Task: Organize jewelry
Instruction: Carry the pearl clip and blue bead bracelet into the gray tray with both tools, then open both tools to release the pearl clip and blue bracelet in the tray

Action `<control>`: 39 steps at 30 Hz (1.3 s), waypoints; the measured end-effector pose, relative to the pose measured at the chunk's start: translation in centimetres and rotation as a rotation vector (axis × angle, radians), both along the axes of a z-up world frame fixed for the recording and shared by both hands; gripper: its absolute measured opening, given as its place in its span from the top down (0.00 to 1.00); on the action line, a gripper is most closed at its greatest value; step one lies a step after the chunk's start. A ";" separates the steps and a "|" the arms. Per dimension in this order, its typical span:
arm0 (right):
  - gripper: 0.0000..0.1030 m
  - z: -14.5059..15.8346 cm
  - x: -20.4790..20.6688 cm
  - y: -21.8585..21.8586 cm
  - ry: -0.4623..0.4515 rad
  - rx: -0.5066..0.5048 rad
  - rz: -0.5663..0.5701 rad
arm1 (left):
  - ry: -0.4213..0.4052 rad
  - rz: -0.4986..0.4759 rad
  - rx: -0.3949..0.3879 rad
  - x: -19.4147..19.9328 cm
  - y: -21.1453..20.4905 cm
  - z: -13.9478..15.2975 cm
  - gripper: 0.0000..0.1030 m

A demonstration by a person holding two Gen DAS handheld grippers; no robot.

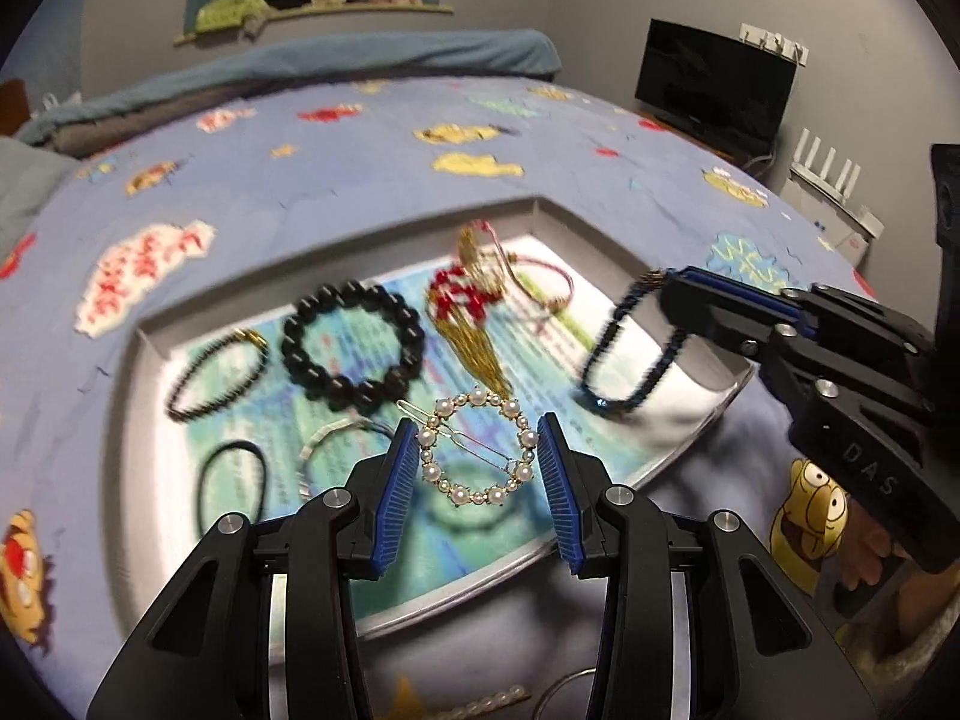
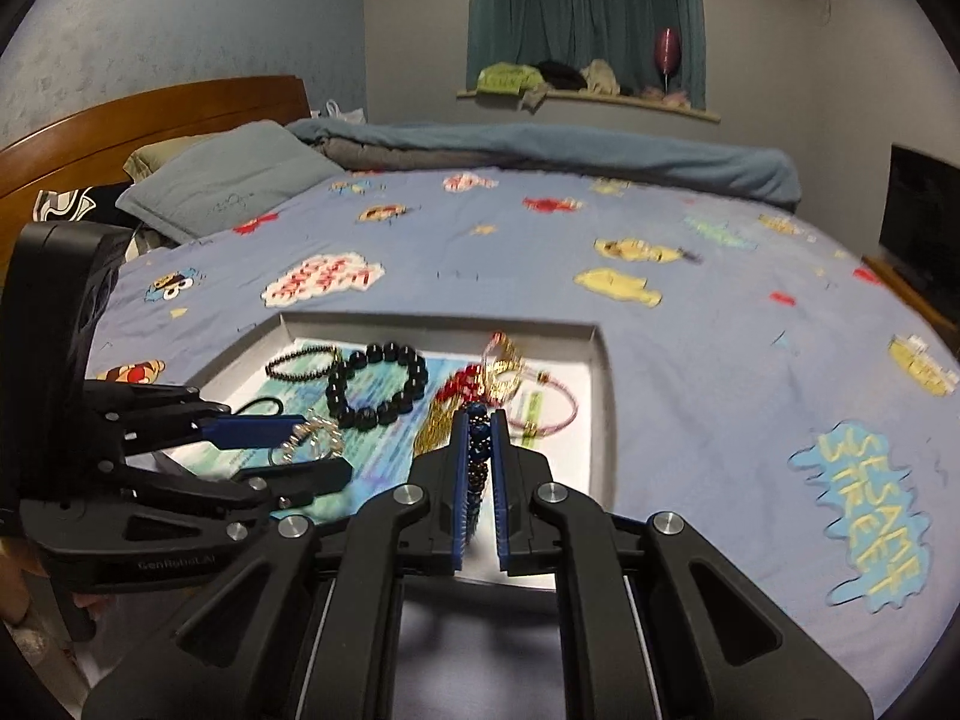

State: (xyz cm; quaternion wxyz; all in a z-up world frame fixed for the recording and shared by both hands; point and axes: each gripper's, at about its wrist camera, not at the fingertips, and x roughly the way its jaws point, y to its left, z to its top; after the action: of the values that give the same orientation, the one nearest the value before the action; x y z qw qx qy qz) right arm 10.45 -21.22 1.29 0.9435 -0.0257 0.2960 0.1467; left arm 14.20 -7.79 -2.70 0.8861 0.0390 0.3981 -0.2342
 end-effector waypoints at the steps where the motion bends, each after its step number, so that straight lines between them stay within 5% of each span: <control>1: 0.93 -0.4 0.3 -0.1 0.015 0.003 -0.002 | 0.006 -0.006 0.008 0.2 -0.3 -0.3 0.59; 15: 0.93 -2.8 2.5 -1.3 0.104 0.005 -0.038 | 0.109 -0.040 -0.065 2.4 -1.1 -1.6 0.59; 31: 0.93 -3.3 3.0 -1.6 0.118 0.039 -0.032 | 0.087 -0.041 -0.028 2.4 -1.5 -1.7 0.55; 34: 0.90 -3.2 3.0 -1.6 0.117 0.042 -0.032 | 0.087 -0.042 -0.032 2.4 -1.4 -1.5 0.53; 39: 0.71 -2.8 2.7 -1.8 0.116 0.046 -0.037 | 0.030 -0.039 0.005 1.4 -1.4 -0.3 0.45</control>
State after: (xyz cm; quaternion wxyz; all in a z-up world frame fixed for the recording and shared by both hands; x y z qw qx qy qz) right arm 13.13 -23.01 -1.52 0.9276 0.0100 0.3473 0.1374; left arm 15.55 -9.19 -3.05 0.8753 0.0455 0.4109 -0.2509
